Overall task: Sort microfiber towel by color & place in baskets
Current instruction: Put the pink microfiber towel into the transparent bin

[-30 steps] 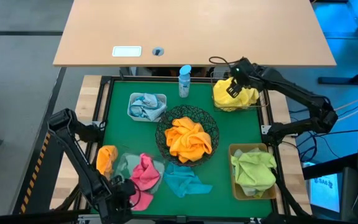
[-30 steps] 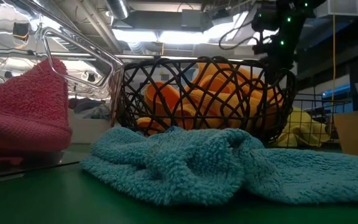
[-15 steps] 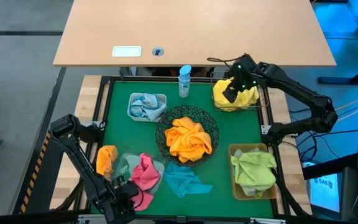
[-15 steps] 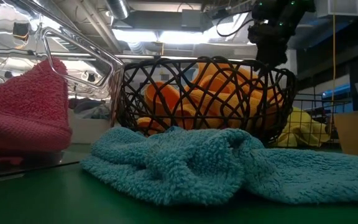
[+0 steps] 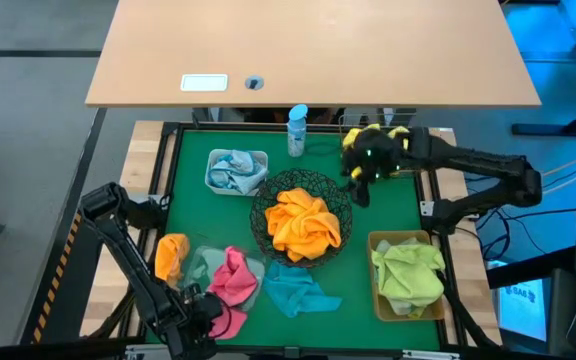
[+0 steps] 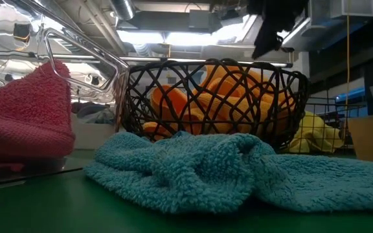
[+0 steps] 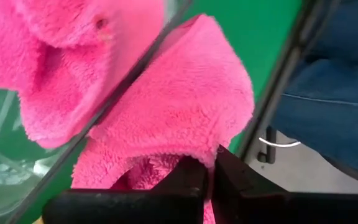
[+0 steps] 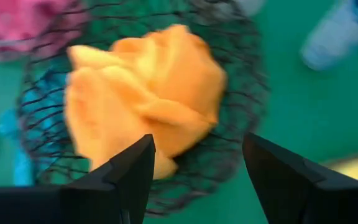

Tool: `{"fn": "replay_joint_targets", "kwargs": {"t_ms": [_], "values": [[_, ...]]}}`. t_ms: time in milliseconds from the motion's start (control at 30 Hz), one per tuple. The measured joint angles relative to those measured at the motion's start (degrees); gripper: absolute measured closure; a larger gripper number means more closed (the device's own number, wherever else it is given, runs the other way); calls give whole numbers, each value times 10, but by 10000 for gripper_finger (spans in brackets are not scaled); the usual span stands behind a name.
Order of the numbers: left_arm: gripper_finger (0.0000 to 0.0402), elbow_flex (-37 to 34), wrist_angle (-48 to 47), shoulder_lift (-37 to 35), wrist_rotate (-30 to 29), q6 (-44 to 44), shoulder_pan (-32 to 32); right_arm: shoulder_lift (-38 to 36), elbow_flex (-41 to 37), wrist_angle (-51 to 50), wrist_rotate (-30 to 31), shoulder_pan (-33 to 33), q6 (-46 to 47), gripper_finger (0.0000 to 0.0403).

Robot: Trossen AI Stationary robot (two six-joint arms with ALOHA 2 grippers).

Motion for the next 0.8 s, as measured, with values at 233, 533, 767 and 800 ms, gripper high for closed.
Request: {"fn": "replay_joint_targets", "kwargs": {"t_ms": [233, 533, 767, 800], "values": [[400, 0, 37, -47, -20, 50, 3, 0, 0, 19, 38, 124, 28, 162], [401, 1, 74, -136, -120, 124, 4, 0, 0, 19, 99, 242, 72, 162], [401, 1, 78, -224, -232, 183, 6, 0, 0, 19, 135, 295, 79, 162], [401, 1, 78, -237, -248, 192, 6, 0, 0, 22, 139, 300, 83, 162]]}}
